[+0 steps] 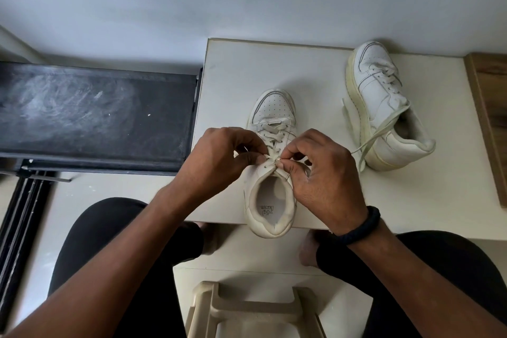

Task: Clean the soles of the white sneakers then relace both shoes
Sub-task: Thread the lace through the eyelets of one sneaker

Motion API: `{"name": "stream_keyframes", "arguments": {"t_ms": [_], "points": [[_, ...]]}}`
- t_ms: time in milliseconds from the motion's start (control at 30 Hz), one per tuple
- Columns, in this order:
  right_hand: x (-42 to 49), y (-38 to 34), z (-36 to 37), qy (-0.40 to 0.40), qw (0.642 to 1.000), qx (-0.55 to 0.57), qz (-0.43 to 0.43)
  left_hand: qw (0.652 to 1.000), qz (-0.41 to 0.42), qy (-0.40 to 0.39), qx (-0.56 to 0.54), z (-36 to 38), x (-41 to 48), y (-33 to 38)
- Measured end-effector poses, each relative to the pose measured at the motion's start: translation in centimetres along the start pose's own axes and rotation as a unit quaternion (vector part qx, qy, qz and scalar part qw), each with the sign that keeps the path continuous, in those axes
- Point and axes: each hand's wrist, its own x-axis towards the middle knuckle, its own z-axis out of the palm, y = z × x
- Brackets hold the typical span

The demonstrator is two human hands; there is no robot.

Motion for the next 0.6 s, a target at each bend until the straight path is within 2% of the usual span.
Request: {"name": "stream_keyframes", "arguments": {"t_ms": [233, 467, 600], "points": [[-0.3, -0.1, 0.1, -0.007, 1.0, 0.009, 0.004, 0.996, 0.075, 0.016, 0.034, 0.5, -0.1, 0.0], [-0.5, -1.4, -0.7, 0.012, 0.991, -0.12, -0.051, 0.996, 0.083, 0.013, 0.034, 0.1, 0.2, -0.2], [-0.7, -1.8, -0.2, 0.003, 0.99, -0.134, -0.051, 0.995, 0.095, 0.006, 0.041, 0.3, 0.1, -0.2]]}}
